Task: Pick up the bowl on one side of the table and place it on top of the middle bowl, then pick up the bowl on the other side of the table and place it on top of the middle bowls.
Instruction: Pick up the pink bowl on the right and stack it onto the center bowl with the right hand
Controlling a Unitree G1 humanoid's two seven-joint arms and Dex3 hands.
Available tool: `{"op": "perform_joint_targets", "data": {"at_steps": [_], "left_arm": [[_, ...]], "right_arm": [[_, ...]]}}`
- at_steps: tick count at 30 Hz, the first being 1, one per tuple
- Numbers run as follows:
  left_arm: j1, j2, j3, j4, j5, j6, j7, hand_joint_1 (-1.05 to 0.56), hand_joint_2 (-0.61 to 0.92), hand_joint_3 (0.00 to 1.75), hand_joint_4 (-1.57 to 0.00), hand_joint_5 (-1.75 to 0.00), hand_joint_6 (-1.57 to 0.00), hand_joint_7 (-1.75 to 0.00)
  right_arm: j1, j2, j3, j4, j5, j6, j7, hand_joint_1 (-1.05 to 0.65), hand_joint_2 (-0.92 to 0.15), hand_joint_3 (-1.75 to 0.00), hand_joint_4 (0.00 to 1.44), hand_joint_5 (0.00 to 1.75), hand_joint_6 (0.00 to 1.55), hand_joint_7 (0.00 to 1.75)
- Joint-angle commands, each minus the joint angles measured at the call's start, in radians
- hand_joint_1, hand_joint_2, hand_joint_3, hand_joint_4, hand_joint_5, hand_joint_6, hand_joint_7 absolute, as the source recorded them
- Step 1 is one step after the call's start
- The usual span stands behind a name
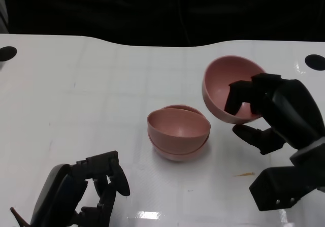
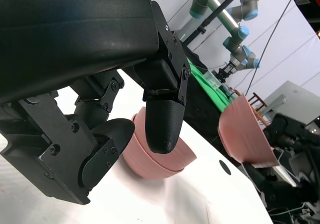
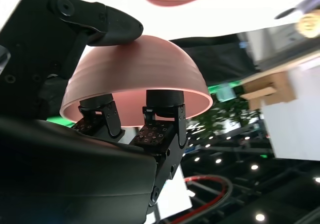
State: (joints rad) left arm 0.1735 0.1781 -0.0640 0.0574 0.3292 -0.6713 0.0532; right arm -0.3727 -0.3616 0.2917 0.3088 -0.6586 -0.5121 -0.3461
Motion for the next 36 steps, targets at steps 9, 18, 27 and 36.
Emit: {"op": "perform_joint_targets", "data": {"at_steps": [9,18,27,36], "left_arm": [[-0.003,0.013,0.002,-0.006,0.006,0.013,0.002,0.05,0.24,1.57,-0.91,-1.72,-0.86,-1.49],[-0.006,0.016,-0.004,0.002,0.003,0.003,-0.001,0.07,0.24,1.56,-0.91,-1.71,-0.86,-1.48],[-0.01,0.018,-0.009,0.01,0.006,-0.001,0.001,0.07,0.23,1.57,-0.91,-1.7,-0.87,-1.47],[-0.011,0.019,-0.01,0.011,0.014,-0.01,0.006,0.07,0.22,1.56,-0.91,-1.7,-0.87,-1.47]], "right_arm": [[-0.158,0.094,0.057,0.245,0.071,-0.155,0.099,-0.06,-0.22,-1.45,0.97,1.75,0.83,1.6],[-0.239,0.169,0.101,0.383,0.062,-0.16,0.149,-0.05,-0.32,-1.31,0.94,1.75,0.83,1.52],[-0.271,0.198,0.11,0.466,0.069,-0.162,0.167,-0.06,-0.32,-1.33,0.92,1.75,0.85,1.46],[-0.269,0.174,0.12,0.435,0.041,-0.12,0.214,-0.24,-0.66,-0.54,0.6,0.48,0.78,0.12]]}}
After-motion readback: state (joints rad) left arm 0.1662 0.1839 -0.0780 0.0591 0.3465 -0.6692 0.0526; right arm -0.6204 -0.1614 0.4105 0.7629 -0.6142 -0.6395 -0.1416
